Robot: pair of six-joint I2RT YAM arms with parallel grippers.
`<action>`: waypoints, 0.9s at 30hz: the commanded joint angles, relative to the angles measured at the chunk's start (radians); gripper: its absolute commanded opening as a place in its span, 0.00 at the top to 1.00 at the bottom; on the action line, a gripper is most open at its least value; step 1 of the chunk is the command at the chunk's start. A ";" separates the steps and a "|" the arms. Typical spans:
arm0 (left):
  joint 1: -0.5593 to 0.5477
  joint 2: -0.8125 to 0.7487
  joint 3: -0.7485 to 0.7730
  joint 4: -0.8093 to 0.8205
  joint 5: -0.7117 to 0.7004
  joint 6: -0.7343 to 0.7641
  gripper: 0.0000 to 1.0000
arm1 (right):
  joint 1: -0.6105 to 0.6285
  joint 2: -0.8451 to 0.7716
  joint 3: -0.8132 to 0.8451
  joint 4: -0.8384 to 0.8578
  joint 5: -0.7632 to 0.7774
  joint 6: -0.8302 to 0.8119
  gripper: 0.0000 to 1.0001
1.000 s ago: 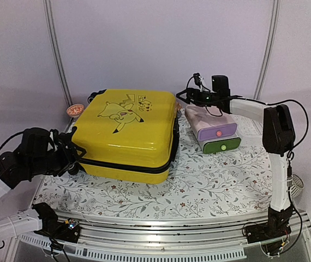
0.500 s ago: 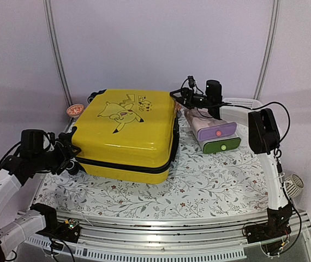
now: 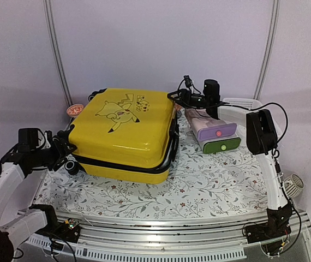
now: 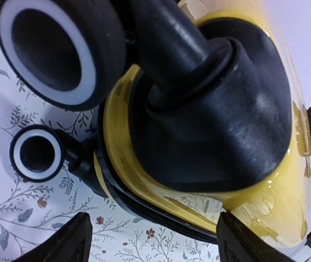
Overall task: Open, take out, and arrange the luggage
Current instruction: Adjust the luggage at the center of the board.
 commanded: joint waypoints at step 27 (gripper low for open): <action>0.146 0.607 0.305 0.445 0.046 0.097 0.21 | 0.325 -0.610 -0.527 -0.426 0.213 -0.461 0.10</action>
